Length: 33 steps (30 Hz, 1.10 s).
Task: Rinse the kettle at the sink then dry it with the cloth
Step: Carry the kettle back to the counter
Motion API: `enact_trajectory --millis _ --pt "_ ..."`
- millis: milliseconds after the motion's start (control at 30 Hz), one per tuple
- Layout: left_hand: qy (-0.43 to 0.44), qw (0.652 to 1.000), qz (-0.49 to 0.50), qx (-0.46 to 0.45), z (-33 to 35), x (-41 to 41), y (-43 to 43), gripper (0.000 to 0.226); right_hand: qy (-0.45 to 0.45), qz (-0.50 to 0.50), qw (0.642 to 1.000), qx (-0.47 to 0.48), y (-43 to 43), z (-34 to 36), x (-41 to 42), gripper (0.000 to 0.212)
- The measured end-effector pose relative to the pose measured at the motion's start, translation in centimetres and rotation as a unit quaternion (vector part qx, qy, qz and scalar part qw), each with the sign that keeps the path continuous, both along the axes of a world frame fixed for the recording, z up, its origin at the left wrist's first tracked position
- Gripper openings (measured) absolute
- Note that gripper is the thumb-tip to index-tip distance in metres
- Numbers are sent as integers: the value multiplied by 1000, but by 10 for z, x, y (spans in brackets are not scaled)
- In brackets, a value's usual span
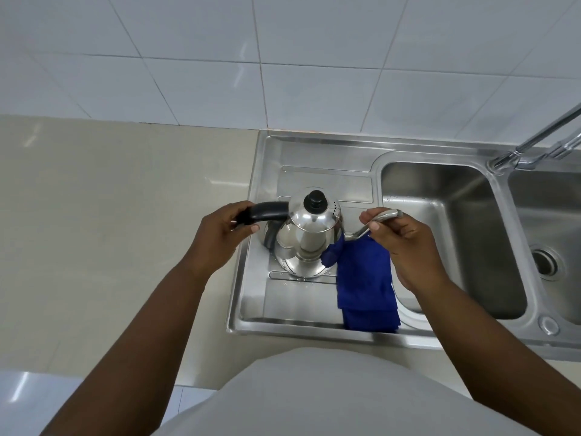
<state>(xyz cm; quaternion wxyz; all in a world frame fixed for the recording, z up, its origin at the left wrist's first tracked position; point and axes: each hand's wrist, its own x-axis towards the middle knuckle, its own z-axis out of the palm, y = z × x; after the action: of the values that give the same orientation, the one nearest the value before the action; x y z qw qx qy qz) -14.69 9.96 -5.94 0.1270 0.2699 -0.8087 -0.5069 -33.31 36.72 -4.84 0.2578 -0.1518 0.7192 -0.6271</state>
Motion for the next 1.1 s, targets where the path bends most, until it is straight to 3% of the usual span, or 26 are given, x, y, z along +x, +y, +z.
enact_trajectory --millis 233,467,1100 --pt "30 999 24 -13 31 9 -27 33 18 34 999 -30 -30 30 -1 25" --pt "3 997 54 -56 58 37 -73 24 33 88 993 -65 -92 44 9 27" --pt "-97 978 173 -71 38 120 -202 25 3 205 979 -7 -246 2 77 17"
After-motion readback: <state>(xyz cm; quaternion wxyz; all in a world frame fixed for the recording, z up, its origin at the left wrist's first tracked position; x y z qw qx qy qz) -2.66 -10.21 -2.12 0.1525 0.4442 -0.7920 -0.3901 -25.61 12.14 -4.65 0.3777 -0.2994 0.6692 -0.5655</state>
